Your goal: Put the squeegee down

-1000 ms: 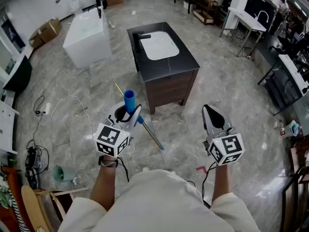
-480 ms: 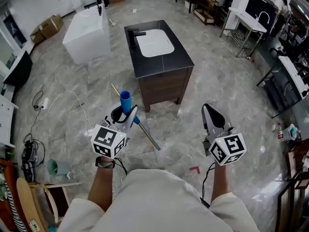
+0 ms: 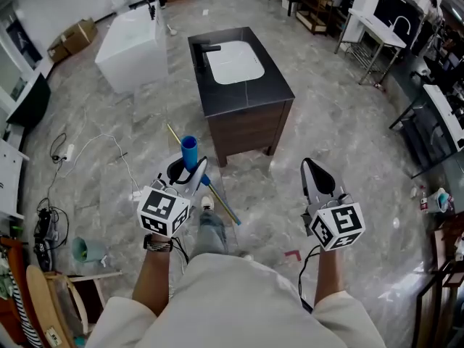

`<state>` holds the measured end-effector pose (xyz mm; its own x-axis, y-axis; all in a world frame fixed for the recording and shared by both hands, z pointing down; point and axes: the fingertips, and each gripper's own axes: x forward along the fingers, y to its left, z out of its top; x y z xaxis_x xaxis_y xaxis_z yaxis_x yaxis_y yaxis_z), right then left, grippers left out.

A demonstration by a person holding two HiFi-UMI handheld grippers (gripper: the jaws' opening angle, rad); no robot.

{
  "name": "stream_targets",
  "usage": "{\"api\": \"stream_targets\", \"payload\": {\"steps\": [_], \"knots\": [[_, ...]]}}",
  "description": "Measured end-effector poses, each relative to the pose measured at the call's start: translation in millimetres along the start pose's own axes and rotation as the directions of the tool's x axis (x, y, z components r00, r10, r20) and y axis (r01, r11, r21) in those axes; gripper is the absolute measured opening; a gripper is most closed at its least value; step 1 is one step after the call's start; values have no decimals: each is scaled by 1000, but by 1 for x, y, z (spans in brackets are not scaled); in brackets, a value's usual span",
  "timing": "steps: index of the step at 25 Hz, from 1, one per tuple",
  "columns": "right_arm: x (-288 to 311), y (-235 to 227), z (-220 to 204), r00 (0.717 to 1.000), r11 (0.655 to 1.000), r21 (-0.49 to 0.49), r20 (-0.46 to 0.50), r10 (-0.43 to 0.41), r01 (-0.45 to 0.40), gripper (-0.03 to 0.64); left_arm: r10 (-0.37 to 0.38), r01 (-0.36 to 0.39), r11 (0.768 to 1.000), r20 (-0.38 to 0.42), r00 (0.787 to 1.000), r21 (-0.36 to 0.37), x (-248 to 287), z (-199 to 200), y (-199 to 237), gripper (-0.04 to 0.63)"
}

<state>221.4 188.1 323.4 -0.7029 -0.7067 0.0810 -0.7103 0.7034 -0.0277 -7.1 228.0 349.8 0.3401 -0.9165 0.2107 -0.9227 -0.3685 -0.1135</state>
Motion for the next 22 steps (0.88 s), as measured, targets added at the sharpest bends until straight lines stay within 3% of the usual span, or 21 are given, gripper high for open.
{"api": "stream_targets", "payload": {"steps": [5,22], "knots": [[38,-10,-7,1000,1000,7,-21,-16,17,6,-30,30,999,10,999,-19,31,-2,25,118],[229,-47,2,995,996,-22,-58,-82,81,5,-114,113,994,-16,993,-8,167,-6,197,118]]}}
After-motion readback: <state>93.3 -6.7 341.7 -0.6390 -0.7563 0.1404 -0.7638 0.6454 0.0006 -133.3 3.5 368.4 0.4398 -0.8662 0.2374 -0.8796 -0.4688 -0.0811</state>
